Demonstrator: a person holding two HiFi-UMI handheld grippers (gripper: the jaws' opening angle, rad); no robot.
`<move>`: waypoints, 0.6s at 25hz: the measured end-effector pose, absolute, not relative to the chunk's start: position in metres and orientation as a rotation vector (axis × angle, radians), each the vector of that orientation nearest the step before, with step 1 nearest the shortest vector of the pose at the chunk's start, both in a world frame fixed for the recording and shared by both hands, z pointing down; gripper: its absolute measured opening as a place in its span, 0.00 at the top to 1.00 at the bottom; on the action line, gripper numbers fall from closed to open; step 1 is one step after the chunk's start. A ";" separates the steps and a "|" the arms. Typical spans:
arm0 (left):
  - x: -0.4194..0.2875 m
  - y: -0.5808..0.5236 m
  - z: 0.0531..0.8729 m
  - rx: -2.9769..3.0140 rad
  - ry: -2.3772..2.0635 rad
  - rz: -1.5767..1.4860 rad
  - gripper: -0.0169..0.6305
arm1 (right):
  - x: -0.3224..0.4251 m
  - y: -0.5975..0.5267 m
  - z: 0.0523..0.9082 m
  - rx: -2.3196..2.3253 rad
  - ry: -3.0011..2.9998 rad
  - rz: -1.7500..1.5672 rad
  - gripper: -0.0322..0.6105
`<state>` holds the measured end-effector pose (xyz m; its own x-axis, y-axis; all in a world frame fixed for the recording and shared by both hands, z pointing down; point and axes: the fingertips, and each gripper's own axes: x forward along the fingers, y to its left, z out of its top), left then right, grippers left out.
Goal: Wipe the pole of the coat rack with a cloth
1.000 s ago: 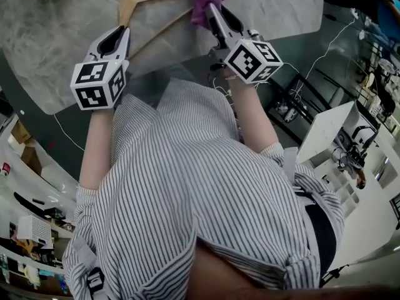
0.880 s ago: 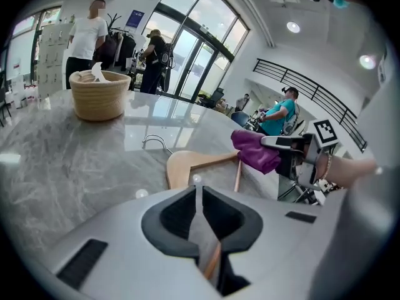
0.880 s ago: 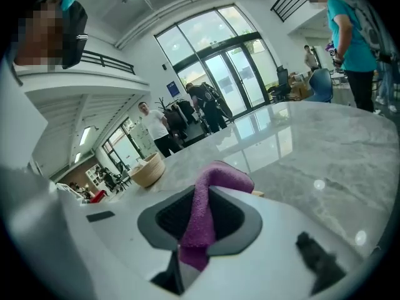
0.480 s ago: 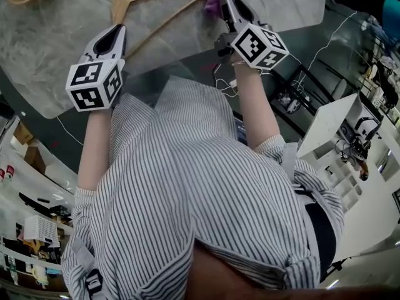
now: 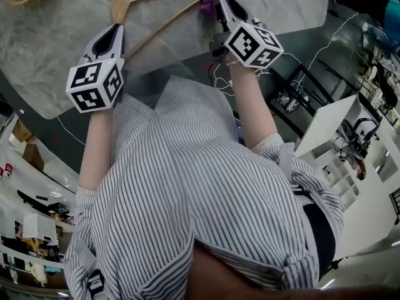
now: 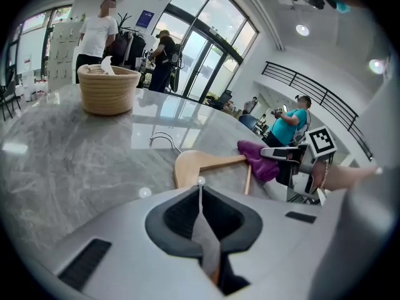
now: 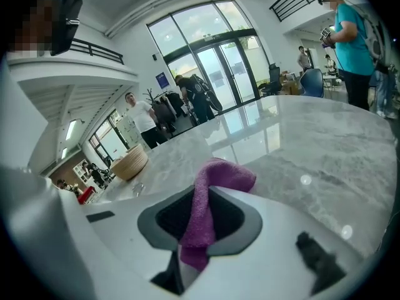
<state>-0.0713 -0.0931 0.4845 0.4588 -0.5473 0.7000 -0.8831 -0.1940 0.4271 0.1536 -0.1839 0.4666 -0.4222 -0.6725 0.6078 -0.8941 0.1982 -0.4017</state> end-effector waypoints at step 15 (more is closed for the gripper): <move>-0.070 -0.094 0.494 1.841 -1.195 0.487 0.94 | 0.149 -0.188 0.470 1.469 -2.176 1.037 0.85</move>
<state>-0.0695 -0.0935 0.4940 0.4641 -0.5393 0.7027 -0.8769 -0.1676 0.4505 0.1490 -0.1880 0.4696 -0.4214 -0.6669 0.6146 -0.8974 0.2089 -0.3886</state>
